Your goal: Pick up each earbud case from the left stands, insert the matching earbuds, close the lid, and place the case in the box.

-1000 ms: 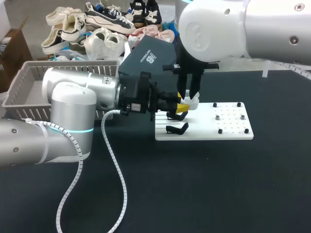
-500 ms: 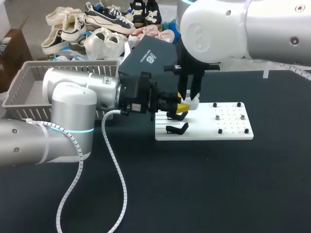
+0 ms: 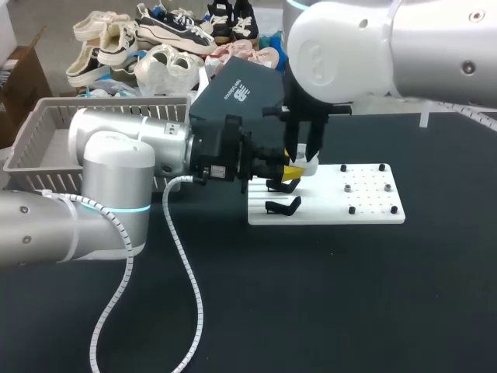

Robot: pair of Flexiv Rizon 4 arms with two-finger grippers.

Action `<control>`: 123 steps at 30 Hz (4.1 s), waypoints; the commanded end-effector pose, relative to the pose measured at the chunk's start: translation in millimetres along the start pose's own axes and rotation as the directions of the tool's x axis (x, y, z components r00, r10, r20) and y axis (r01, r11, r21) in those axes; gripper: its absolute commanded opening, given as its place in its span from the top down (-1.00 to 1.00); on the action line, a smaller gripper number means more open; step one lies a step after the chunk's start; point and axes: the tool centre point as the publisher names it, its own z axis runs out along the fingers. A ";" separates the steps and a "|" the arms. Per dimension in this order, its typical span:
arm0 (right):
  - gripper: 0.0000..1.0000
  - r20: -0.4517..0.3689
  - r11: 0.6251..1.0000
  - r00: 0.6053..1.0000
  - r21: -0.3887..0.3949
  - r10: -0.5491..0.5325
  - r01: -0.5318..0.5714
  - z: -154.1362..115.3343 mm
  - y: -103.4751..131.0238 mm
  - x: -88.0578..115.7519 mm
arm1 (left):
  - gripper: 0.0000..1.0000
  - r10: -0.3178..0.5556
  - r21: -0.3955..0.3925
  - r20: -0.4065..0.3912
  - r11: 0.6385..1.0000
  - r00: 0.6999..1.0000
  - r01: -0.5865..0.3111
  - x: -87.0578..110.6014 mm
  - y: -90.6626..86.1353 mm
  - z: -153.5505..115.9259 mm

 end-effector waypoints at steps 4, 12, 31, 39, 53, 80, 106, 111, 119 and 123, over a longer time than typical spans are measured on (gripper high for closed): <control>0.25 0.004 1.000 1.000 0.002 0.002 -0.002 -1.7 2.3 0.4 | 1.00 0.001 0.003 0.001 1.000 1.000 -0.001 0.1 1.1 -0.5; -0.47 0.031 0.998 0.998 0.006 0.063 -0.063 -17.6 -8.7 5.0 | 1.00 0.001 0.003 0.001 1.000 1.000 -0.001 0.1 1.1 -0.5; -1.00 0.031 0.937 0.937 0.014 0.348 -0.348 -16.4 -49.0 -39.3 | 1.00 0.001 0.003 0.001 1.000 1.000 -0.001 0.1 1.1 -0.5; -1.00 0.030 0.927 0.928 0.033 0.372 -0.373 -1.8 -54.8 -48.9 | 1.00 0.001 0.003 0.001 1.000 1.000 -0.001 0.1 1.1 -0.5; -1.00 0.019 0.945 0.949 0.085 0.315 -0.315 8.9 -56.3 -16.9 | 1.00 0.001 0.003 0.001 1.000 1.000 -0.001 0.1 1.1 -0.5; -1.00 0.212 0.953 0.934 0.038 0.286 -0.300 -44.0 -89.6 26.4 | 1.00 -0.053 -0.234 -0.073 0.972 0.996 0.034 -32.7 -4.8 -74.7; -1.00 0.212 0.953 0.934 0.038 0.286 -0.300 -44.0 -89.6 26.4 | 1.00 -0.395 -0.778 -0.045 0.590 0.917 0.216 25.9 1.6 -196.3; -1.00 0.212 0.953 0.934 0.038 0.286 -0.300 -44.0 -89.6 26.4 | 1.00 -0.427 -0.824 -0.046 0.527 0.903 0.207 35.2 12.0 -211.2; -1.00 0.212 0.953 0.934 0.038 0.286 -0.300 -44.0 -89.6 26.4 | 1.00 -0.449 -0.898 -0.054 0.412 0.892 0.153 36.9 37.5 -245.2; -1.00 0.212 0.953 0.934 0.038 0.286 -0.300 -44.0 -89.6 26.4 | 1.00 -0.472 -0.919 -0.083 0.376 0.877 0.115 35.4 49.1 -260.8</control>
